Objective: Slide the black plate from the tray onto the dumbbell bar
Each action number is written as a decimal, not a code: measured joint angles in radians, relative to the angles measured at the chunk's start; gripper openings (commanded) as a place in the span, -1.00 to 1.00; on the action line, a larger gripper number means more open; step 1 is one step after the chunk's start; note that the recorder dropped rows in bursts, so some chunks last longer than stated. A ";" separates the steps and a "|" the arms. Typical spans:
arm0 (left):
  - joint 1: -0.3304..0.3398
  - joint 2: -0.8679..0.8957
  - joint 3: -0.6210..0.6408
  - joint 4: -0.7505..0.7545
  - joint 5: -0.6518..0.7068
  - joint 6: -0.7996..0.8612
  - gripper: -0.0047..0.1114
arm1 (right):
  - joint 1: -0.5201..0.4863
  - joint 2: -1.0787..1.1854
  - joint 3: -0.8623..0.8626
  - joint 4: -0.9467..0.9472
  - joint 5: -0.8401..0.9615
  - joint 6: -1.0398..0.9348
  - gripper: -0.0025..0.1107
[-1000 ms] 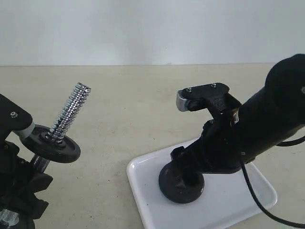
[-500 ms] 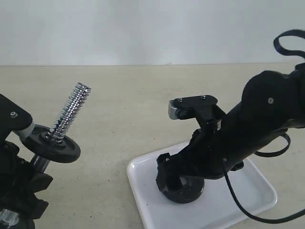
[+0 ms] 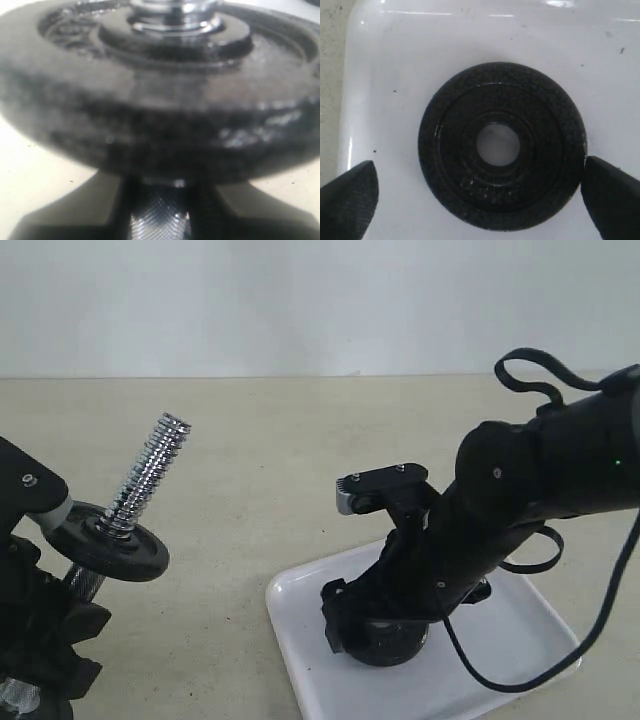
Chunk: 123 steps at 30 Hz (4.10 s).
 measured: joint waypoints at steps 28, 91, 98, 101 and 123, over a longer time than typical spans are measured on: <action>0.000 0.027 0.000 0.002 -0.023 0.000 -0.84 | 0.002 0.142 -0.088 -0.158 0.001 -0.031 0.90; 0.000 0.031 0.000 0.002 -0.026 0.000 -0.84 | 0.130 0.158 -0.117 -0.386 0.134 0.276 0.90; 0.000 0.031 0.000 0.002 -0.026 0.000 -0.84 | 0.130 0.158 -0.117 -0.384 0.130 0.286 0.90; 0.000 0.031 0.000 0.002 -0.026 0.000 -0.84 | 0.130 0.158 -0.117 -0.384 0.124 0.295 0.90; 0.000 0.031 0.000 0.002 -0.026 0.000 -0.84 | 0.130 0.156 -0.109 -0.379 0.094 0.306 -0.46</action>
